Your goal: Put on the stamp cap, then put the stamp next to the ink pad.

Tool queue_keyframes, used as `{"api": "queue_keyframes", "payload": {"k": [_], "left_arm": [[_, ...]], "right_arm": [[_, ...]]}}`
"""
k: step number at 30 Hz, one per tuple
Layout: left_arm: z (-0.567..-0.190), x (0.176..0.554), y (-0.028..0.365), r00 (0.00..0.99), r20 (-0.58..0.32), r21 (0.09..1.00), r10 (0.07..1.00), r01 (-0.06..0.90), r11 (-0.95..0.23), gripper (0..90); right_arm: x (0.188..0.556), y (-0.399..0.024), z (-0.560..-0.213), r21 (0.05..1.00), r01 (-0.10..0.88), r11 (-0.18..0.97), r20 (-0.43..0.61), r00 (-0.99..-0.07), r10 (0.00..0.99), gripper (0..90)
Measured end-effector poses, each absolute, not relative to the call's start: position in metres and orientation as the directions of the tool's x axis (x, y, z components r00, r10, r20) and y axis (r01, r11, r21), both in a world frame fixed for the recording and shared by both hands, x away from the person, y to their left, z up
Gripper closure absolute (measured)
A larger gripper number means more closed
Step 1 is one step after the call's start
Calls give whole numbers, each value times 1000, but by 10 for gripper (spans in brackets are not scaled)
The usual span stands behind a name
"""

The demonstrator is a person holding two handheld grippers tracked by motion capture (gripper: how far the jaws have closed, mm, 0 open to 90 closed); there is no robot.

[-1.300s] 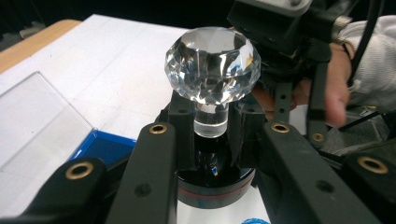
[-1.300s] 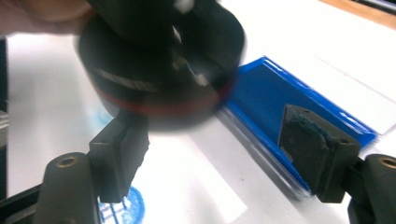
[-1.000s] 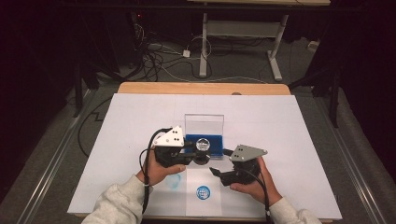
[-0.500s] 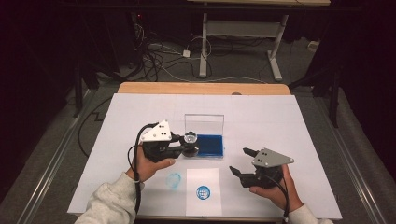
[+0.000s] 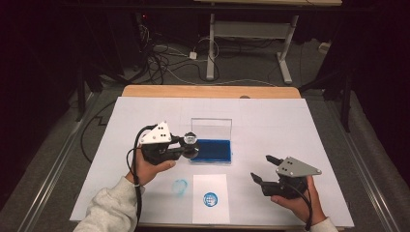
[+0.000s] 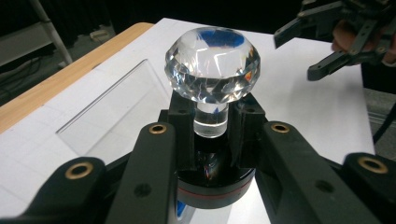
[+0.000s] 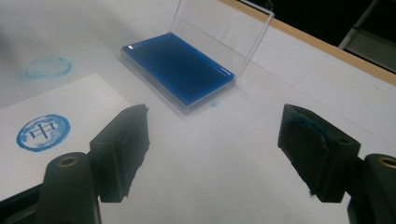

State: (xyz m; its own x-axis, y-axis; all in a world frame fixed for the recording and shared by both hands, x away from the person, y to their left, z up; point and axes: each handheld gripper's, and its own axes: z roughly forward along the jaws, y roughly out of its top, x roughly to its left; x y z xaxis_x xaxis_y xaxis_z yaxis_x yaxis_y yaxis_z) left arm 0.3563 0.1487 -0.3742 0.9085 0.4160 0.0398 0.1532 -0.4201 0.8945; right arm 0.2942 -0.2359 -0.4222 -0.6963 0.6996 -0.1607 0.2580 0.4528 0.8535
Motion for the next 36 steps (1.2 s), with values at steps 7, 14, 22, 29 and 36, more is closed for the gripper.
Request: {"api": "queue_keyframes", "payload": {"k": [7,14,22,29,36], "left_arm": [[-373,358,155,895,60,891,442,151,-427,727],[-372,359,161,880,73,893,469,152,-424,727],[-377,363,167,863,91,884,498,160,-439,726],[-385,372,172,846,98,873,524,180,-454,727],[-398,377,173,834,95,850,543,216,-481,726]], "right_arm": [[289,-246,-424,856,271,440,-158,-673,723,252],[286,-251,-424,860,272,432,-159,-661,733,252],[285,-252,-420,869,256,424,-174,-645,744,245],[283,-255,-419,875,238,421,-191,-631,752,209],[281,-254,-418,881,234,411,-185,-629,755,196]]}}
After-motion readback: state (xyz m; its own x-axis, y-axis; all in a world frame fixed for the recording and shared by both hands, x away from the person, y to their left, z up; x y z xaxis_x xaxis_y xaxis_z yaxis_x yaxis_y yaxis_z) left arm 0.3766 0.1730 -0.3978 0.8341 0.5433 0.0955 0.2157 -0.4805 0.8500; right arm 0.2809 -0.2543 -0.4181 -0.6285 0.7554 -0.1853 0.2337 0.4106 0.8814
